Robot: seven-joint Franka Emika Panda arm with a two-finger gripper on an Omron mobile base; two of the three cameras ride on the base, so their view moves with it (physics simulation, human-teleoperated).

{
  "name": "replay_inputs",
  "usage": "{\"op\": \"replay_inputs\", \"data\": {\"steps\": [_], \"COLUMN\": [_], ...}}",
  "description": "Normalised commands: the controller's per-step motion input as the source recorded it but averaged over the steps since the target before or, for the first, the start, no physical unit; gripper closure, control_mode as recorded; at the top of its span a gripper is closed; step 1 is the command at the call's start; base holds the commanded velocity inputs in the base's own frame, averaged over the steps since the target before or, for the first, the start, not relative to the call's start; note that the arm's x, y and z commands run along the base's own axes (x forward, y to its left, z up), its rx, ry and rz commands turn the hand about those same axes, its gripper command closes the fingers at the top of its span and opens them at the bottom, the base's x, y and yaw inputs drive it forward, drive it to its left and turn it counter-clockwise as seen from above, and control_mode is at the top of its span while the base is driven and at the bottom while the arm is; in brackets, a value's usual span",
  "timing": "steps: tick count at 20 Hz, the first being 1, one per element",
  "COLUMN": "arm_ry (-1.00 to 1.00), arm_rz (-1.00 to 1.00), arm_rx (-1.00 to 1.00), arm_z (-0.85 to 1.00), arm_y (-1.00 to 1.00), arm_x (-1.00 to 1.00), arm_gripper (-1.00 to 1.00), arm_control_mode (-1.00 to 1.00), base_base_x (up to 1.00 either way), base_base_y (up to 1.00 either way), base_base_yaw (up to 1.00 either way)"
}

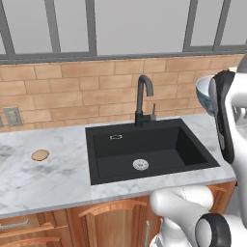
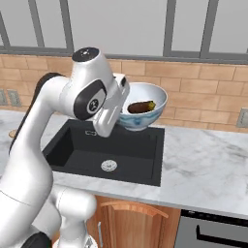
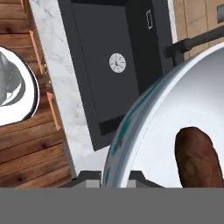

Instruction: Pick the sweet potato from the sink and place it in the bowl. Then pick the bowl and place it in the microwave. Then close the microwave door and press the start button.

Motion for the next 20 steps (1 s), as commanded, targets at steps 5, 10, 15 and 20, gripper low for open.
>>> {"op": "replay_inputs", "data": {"steps": [5, 10, 15, 20], "arm_ry": [-0.08, -0.19, -0.02, 0.00], "arm_rz": [0.29, 0.04, 0.00, 0.00], "arm_rx": [0.00, -0.01, 0.00, 0.00], "arm_z": [0.18, 0.27, 0.04, 0.00], "arm_y": [0.85, 0.61, 0.12, 0.00], "arm_x": [-0.25, -0.31, -0.22, 0.00], "arm_gripper": [1.00, 1.00, 1.00, 1.00], "arm_control_mode": [-1.00, -1.00, -1.00, -1.00], "base_base_x": [0.00, 0.00, 0.00, 0.00], "base_base_y": [0.00, 0.00, 0.00, 0.00], "base_base_yaw": [0.00, 0.00, 0.00, 0.00]}}
